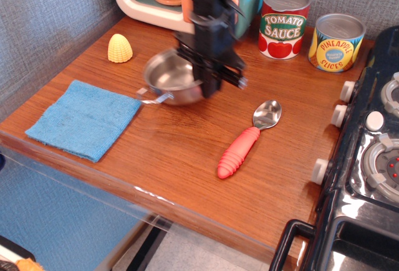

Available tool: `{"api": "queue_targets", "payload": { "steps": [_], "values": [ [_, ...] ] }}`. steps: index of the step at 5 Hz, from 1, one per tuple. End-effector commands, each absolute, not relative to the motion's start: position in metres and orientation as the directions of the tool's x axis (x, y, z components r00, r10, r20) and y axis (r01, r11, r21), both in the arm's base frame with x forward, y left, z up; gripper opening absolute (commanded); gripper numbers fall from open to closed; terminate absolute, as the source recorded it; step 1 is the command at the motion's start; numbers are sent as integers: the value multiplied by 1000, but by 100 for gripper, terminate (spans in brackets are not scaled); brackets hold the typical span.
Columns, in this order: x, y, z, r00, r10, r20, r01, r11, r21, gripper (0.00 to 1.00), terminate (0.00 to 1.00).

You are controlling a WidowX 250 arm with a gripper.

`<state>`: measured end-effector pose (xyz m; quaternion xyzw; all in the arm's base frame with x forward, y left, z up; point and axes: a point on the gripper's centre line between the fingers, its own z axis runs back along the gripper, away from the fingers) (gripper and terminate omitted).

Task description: Move the pot to the front of the microwave

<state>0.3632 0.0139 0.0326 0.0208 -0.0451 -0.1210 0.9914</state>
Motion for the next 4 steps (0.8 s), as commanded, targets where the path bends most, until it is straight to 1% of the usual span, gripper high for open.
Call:
{"api": "queue_targets", "payload": {
  "steps": [1, 2, 3, 4],
  "values": [
    [408, 23, 20, 980, -176, 91, 162, 976, 144, 0, 0],
    [408, 30, 16, 984, -157, 85, 144, 979, 146, 0, 0],
    [402, 32, 20, 988, -130, 86, 119, 986, 118, 100, 0],
    [404, 29, 46, 981, -125, 152, 123, 992, 23, 100, 0]
  ]
}}
